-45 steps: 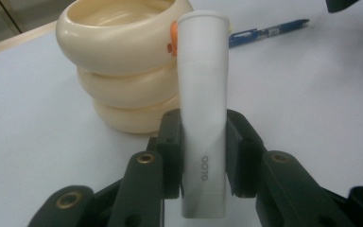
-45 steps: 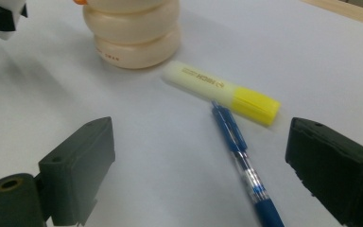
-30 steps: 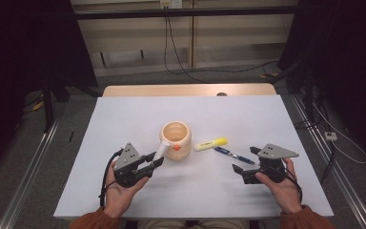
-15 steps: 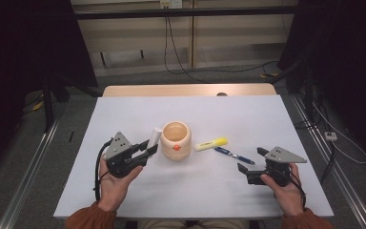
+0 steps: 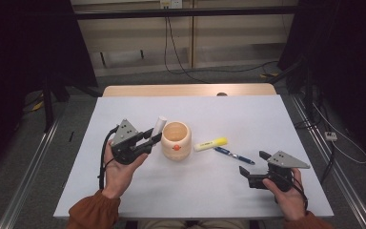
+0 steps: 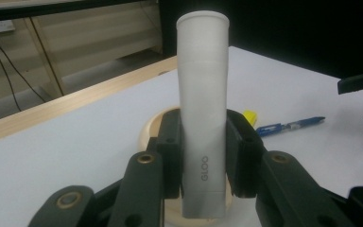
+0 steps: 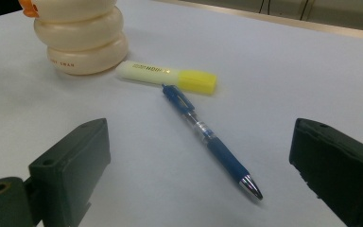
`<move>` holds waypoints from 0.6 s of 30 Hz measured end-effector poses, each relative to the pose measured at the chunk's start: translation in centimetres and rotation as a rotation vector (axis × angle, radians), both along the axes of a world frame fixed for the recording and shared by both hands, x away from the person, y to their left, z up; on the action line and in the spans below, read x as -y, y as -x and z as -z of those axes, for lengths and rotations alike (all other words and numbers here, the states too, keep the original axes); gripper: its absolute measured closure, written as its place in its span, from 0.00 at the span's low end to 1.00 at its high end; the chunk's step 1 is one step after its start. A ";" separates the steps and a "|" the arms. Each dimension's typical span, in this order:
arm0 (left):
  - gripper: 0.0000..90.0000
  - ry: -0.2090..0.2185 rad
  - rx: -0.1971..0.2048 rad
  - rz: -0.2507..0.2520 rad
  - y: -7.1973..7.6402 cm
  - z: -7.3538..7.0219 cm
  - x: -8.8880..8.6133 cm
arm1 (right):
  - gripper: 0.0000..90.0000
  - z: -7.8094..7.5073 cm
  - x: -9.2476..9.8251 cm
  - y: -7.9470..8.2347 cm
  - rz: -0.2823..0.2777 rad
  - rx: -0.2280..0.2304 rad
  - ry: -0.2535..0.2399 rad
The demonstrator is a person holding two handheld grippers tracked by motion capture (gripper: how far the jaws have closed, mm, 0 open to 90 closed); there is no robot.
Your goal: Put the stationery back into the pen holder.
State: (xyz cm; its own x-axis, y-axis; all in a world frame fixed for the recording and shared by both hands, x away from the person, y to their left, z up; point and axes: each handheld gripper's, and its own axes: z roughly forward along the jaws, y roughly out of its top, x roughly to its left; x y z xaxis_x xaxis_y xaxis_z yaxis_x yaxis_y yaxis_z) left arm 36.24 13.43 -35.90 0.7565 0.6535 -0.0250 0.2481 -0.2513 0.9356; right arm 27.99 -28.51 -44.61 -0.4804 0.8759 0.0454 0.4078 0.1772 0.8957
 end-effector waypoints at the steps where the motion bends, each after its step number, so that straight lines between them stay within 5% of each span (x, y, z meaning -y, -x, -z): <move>1: 0.79 0.000 0.002 0.002 -0.2 -0.1 0.1 | 0.07 0.0 0.0 0.0 0.005 0.001 0.001; 18: 0.79 0.044 0.022 -0.002 -3.4 -0.3 3.2 | 0.06 0.2 0.1 -0.1 0.008 -0.007 -0.019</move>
State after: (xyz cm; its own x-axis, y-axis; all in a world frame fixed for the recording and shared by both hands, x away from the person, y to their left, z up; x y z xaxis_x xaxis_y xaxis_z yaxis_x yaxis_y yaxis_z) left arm 39.69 10.22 -35.63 0.7558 0.6538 -0.0376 0.2283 -0.2092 0.9508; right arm 28.12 -28.58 -44.81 -0.4734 0.8784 0.0660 0.4157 0.1567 0.8959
